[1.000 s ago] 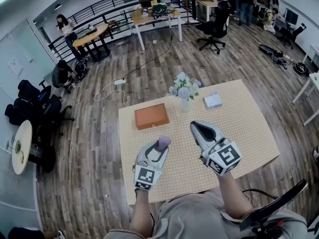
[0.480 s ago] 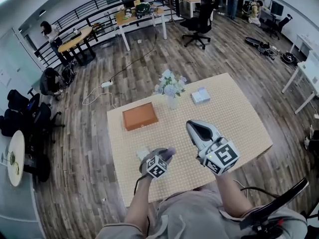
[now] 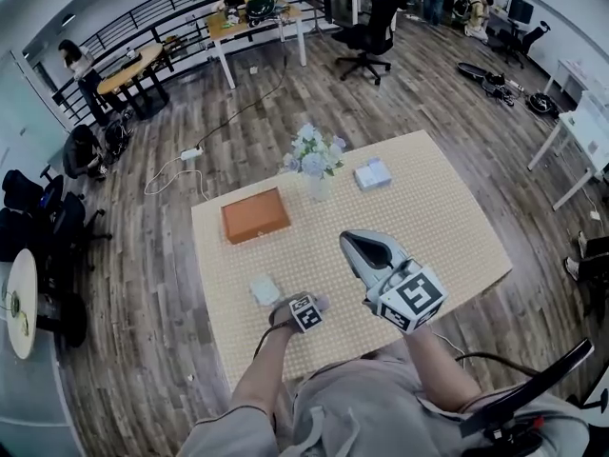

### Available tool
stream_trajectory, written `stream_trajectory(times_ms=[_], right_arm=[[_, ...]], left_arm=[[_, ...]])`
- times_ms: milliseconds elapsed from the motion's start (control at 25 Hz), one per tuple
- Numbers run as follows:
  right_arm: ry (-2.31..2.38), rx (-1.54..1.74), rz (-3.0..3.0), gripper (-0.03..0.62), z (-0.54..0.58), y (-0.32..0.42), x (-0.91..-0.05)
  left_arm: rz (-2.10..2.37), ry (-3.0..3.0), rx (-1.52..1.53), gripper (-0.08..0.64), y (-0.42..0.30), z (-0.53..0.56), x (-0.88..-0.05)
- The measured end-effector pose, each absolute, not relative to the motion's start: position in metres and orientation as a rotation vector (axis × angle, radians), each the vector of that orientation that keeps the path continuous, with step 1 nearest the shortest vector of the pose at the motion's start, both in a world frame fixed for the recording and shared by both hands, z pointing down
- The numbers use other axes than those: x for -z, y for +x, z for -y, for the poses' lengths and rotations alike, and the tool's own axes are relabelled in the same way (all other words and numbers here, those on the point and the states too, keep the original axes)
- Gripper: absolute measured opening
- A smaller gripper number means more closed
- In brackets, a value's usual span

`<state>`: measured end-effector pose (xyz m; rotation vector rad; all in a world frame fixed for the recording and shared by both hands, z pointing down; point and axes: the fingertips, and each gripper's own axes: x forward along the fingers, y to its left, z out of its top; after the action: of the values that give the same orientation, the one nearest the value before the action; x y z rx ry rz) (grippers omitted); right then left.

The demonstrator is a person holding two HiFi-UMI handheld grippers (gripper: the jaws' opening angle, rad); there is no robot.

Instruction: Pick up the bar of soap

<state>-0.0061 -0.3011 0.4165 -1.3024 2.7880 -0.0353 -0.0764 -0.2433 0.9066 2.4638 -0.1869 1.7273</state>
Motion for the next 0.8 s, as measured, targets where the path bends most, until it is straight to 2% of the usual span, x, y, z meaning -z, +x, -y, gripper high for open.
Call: stream_trajectory(times_ms=[400,520,640,680,800], right_arm=[[-1.310,0.061,-2.801,-0.002,0.309,-0.003,-0.425],[-1.300,0.053,-2.810,-0.002,0.311,-0.004,-0.425],[-1.302,0.063,-2.812,-0.002,0.310,-0.003,-0.426],[-1.304,0.062,-2.810,-0.002,0.310,-0.002,-0.425],[-1.311,0.055,-2.796,-0.002,0.312,0.001,-0.421]], left_arm=[[0.133,2.445,-1.719,0.176,-0.076,0.247,-0.914],[0.134,2.431,-1.789,0.206,-0.076,0.251,-0.917],[0.222,2.495,-1.739,0.264,-0.070,0.263,-0.901],[0.248,2.526,-1.704,0.296,-0.067,0.268,-0.891],[0.406,2.644,-1.426,0.330,-0.059,0.294,-0.830]])
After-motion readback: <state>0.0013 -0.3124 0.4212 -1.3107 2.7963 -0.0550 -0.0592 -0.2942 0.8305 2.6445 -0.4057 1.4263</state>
